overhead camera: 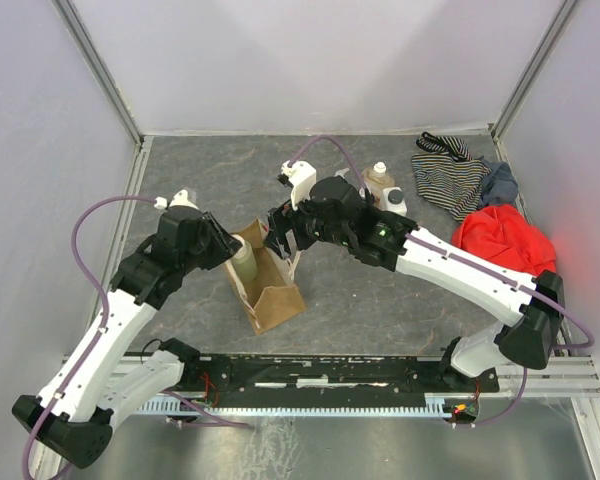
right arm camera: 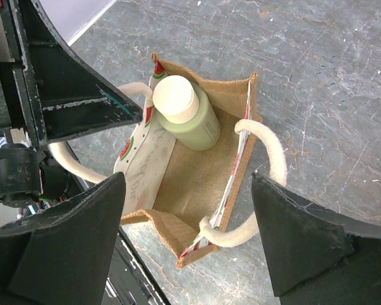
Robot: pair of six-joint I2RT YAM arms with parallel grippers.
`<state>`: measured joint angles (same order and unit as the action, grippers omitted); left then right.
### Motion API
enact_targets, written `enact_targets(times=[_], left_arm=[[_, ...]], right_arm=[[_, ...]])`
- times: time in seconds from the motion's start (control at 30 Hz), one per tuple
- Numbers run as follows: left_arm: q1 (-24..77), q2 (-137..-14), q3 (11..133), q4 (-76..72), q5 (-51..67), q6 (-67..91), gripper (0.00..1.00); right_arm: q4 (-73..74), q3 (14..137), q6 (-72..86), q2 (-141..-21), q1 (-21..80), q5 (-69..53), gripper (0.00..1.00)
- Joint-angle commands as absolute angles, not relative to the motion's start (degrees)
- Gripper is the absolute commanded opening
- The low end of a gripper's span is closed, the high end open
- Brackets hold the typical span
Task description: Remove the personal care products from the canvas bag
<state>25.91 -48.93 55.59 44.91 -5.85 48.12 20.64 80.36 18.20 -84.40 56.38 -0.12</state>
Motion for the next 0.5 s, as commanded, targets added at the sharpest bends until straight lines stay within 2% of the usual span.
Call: enact_targets(times=[0.0,0.1,0.27,0.47], left_arm=[[26.06,-47.38,56.69,43.59,-8.28,47.11,0.29],[26.06,-47.24,58.74,45.99,-11.58,46.85,0.31],[26.09,-46.32,61.96,50.59,-17.85,47.1,0.51],[26.1,-43.78,62.92,50.9,-19.99,47.63,0.69]], right_arm=[[19.61,82.25,18.24,-84.33,56.85,-1.68,0.88],[19.84,83.42,18.25,-85.06,57.52,-2.94,0.88],[20.98,87.51,17.61,-87.28,60.37,-4.97,0.88],[22.63,92.09,16.94,-91.06,65.18,-4.98,0.88]])
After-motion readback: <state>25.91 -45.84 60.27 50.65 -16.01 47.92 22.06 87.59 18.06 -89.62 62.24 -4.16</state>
